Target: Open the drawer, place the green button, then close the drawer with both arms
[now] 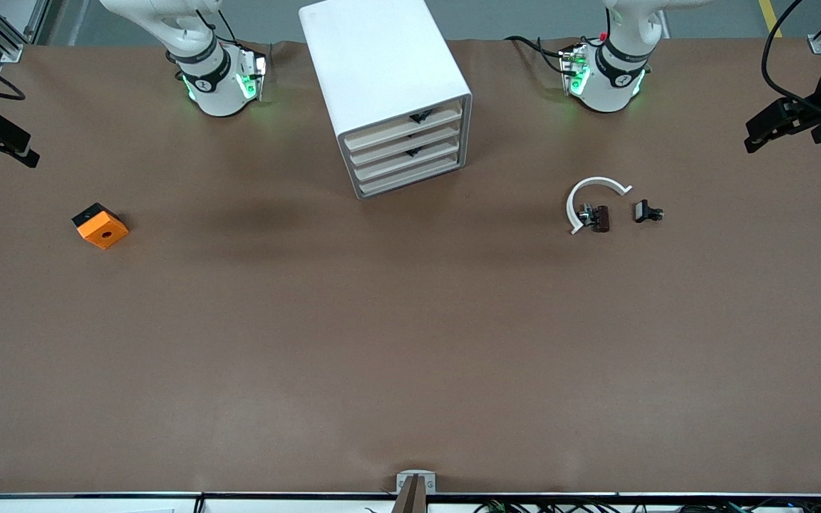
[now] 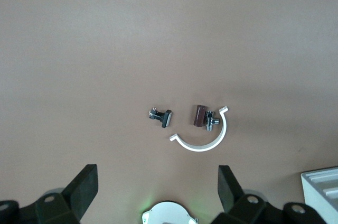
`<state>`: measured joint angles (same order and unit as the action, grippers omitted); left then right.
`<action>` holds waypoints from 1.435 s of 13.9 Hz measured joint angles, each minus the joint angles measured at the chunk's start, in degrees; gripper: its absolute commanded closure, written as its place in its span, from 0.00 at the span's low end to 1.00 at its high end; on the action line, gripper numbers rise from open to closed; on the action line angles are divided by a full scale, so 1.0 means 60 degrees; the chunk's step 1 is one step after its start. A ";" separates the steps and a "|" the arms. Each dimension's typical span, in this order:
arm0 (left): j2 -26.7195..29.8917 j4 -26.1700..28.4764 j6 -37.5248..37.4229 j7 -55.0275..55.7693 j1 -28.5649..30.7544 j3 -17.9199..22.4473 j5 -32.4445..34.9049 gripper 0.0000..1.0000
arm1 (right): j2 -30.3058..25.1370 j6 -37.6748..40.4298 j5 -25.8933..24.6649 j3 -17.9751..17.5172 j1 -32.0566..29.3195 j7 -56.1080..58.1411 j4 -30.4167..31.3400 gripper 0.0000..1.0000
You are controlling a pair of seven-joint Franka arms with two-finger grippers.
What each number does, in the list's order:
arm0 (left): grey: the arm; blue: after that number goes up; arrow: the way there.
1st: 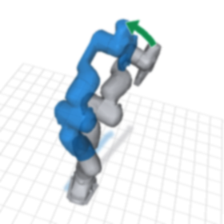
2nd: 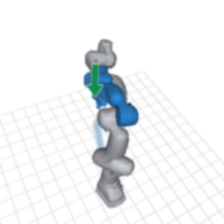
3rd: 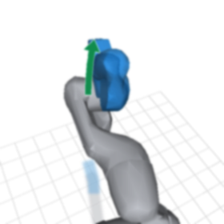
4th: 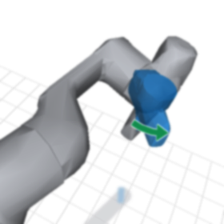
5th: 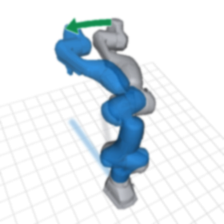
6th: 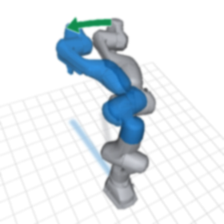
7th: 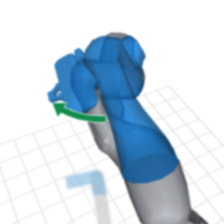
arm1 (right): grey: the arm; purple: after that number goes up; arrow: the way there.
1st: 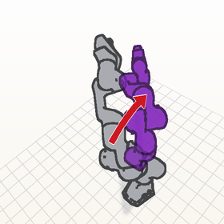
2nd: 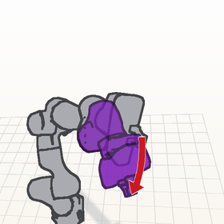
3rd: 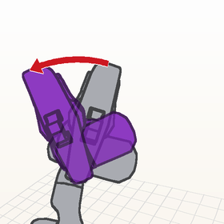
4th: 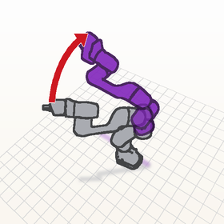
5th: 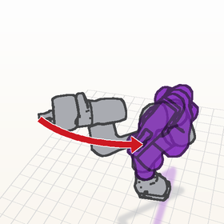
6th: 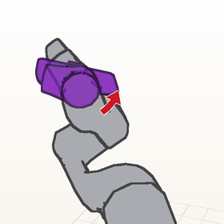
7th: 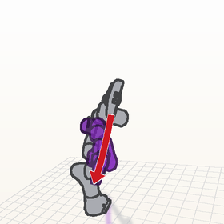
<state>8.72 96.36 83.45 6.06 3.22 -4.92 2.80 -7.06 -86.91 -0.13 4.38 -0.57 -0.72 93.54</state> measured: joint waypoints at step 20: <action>-0.0124 -0.0081 0.0319 -0.0285 -0.0170 0.0005 -0.0629 0.00 | -0.0005 0.0120 0.0054 -0.0008 0.0008 -0.0184 0.0001 0.00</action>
<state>7.97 95.87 85.37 4.35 2.20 -4.89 -0.97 -7.09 -86.19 0.20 4.33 -0.53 -1.82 93.55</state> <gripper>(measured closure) 0.000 0.000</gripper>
